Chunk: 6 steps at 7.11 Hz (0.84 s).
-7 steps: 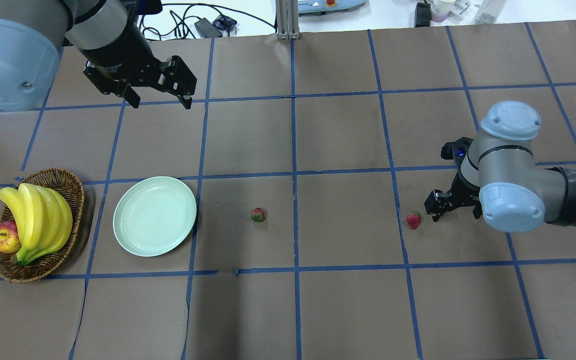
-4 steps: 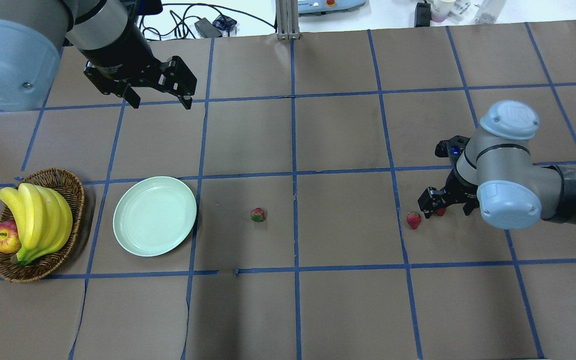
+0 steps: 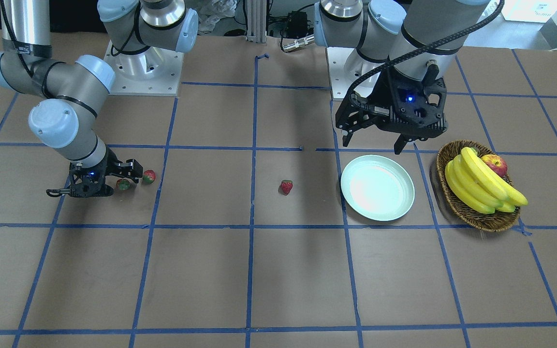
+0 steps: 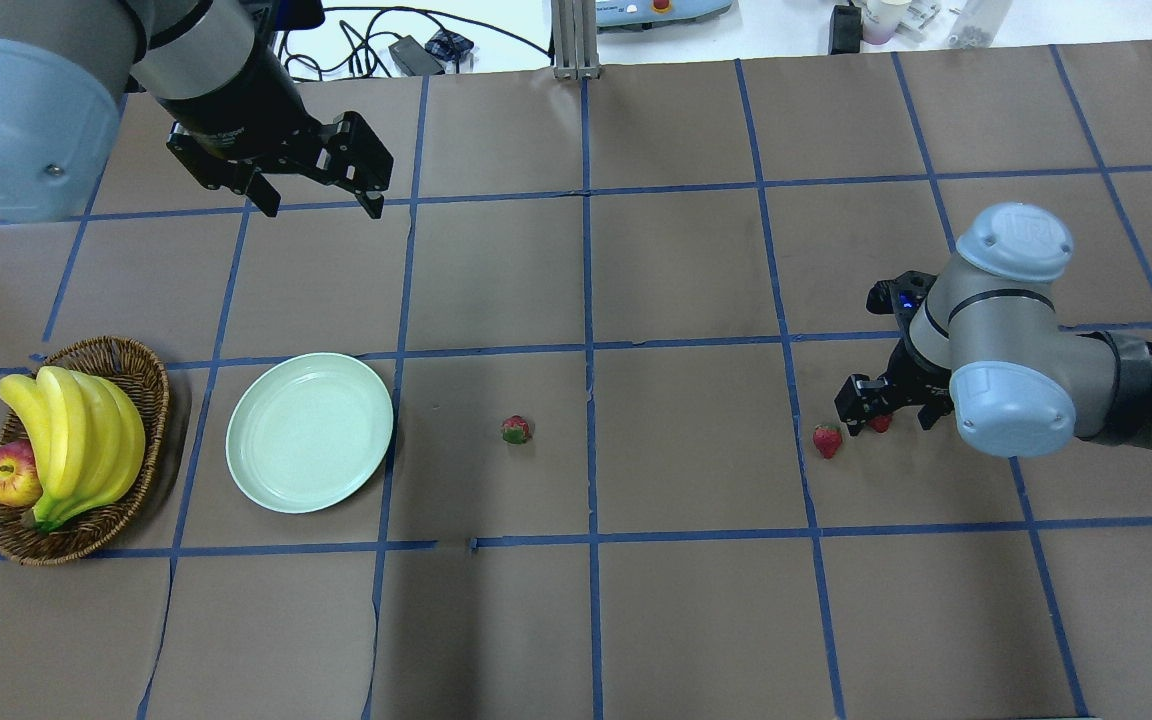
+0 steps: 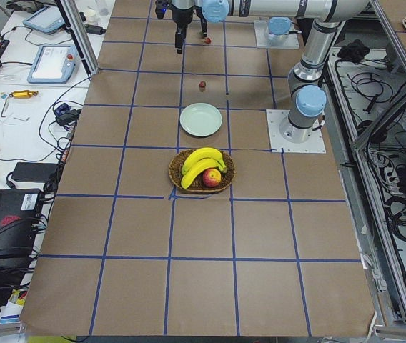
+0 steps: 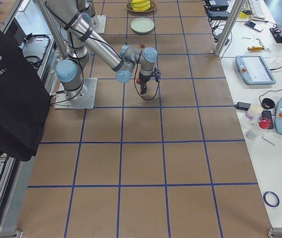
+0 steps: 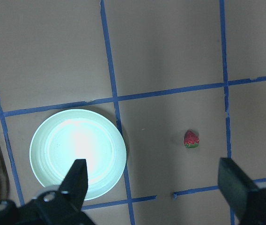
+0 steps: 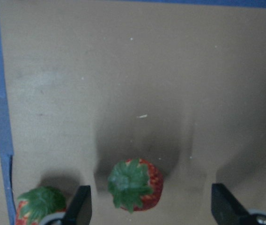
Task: Collect all strawberries into plate
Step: 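Move the right gripper back over the two remaining strawberries and lower, then close the right gripper on a strawberry and lift it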
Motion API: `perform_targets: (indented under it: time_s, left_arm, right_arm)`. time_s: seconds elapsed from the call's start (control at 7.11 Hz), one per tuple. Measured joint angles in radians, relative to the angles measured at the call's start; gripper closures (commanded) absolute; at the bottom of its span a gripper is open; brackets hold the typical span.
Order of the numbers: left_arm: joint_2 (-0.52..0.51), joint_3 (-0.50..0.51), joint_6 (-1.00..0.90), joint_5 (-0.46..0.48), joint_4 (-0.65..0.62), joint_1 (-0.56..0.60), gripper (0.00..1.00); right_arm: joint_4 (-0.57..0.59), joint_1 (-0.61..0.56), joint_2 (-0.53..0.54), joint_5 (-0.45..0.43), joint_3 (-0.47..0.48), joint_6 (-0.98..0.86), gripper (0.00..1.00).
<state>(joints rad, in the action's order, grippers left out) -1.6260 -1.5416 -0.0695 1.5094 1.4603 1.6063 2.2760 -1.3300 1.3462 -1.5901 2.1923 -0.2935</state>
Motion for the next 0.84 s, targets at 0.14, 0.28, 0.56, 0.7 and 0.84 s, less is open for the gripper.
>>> perform_targets:
  time_s: [0.14, 0.28, 0.56, 0.7, 0.84]
  left_arm:
    - [0.000, 0.000, 0.000, 0.000, 0.000, 0.000, 0.00]
    - [0.000, 0.000, -0.001, 0.000, 0.000, 0.000, 0.00]
    - [0.000, 0.000, -0.001, 0.000, 0.000, 0.000, 0.00]
    - [0.000, 0.000, -0.001, 0.000, 0.000, 0.000, 0.00]
    - [0.000, 0.000, -0.001, 0.000, 0.000, 0.000, 0.00]
  right_arm:
    - [-0.001, 0.000, -0.002, -0.001, -0.001, 0.001, 0.89]
    - [-0.001, 0.000, -0.002, -0.001, -0.003, 0.003, 0.90]
    - [0.000, 0.000, 0.000, 0.001, -0.006, 0.007, 0.90]
    - [0.001, -0.002, 0.003, 0.001, -0.012, 0.011, 0.90]
    - [-0.005, -0.005, 0.007, 0.000, -0.028, 0.020, 0.90]
